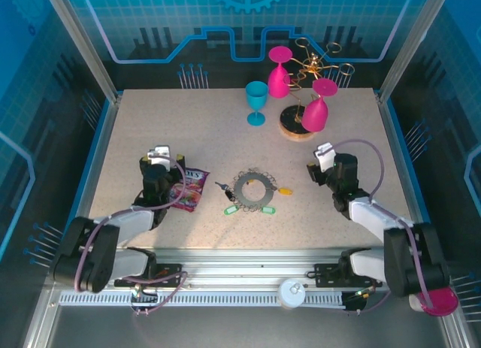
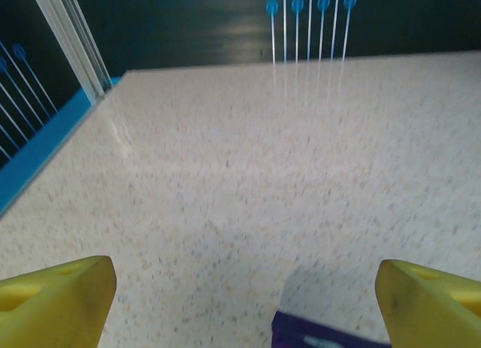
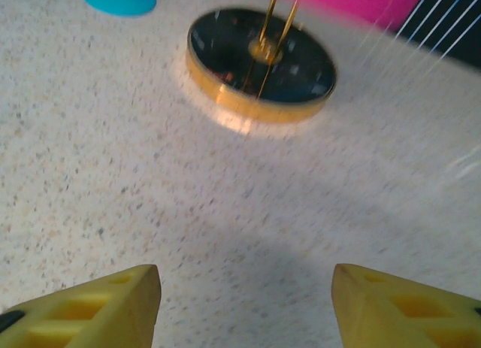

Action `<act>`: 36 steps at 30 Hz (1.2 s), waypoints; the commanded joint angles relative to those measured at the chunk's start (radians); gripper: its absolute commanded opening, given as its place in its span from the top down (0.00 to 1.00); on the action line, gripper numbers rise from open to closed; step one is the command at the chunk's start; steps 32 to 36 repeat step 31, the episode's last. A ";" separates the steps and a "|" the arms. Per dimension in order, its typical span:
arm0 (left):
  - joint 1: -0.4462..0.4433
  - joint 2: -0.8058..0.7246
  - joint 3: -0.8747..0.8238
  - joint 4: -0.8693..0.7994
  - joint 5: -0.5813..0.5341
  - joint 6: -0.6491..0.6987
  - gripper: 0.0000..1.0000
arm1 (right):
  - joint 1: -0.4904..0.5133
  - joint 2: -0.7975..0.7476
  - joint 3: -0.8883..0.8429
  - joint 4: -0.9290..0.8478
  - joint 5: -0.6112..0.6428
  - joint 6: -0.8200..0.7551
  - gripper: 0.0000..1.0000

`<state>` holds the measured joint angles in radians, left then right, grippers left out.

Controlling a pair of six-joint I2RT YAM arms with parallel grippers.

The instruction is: Put the keys on the keyring

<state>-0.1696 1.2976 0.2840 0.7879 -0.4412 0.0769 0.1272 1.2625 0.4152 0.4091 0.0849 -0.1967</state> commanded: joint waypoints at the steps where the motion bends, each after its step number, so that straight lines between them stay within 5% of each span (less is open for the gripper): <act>1: 0.034 0.072 -0.018 0.195 0.131 -0.003 0.09 | -0.038 0.074 0.005 0.265 -0.182 0.098 0.42; 3: 0.052 0.136 0.005 0.211 0.164 -0.011 0.08 | -0.041 0.140 -0.034 0.369 -0.207 0.085 0.42; 7: 0.075 0.286 0.001 0.381 0.194 -0.008 0.03 | -0.090 0.304 -0.188 0.850 -0.149 0.175 0.33; 14: 0.088 0.265 0.056 0.234 0.164 -0.050 0.01 | -0.105 0.275 -0.035 0.512 -0.073 0.221 0.27; 20: 0.093 0.268 0.067 0.221 0.169 -0.054 0.01 | -0.101 0.278 -0.034 0.515 -0.070 0.219 0.21; 24: 0.154 0.257 0.101 0.138 0.291 -0.089 0.01 | -0.100 0.278 -0.033 0.510 -0.065 0.218 0.16; 26: 0.153 0.258 0.100 0.139 0.290 -0.089 0.01 | -0.100 0.278 -0.032 0.509 -0.061 0.217 0.00; 36: 0.151 0.258 0.099 0.139 0.336 -0.070 0.01 | -0.089 0.278 -0.029 0.507 -0.041 0.211 0.00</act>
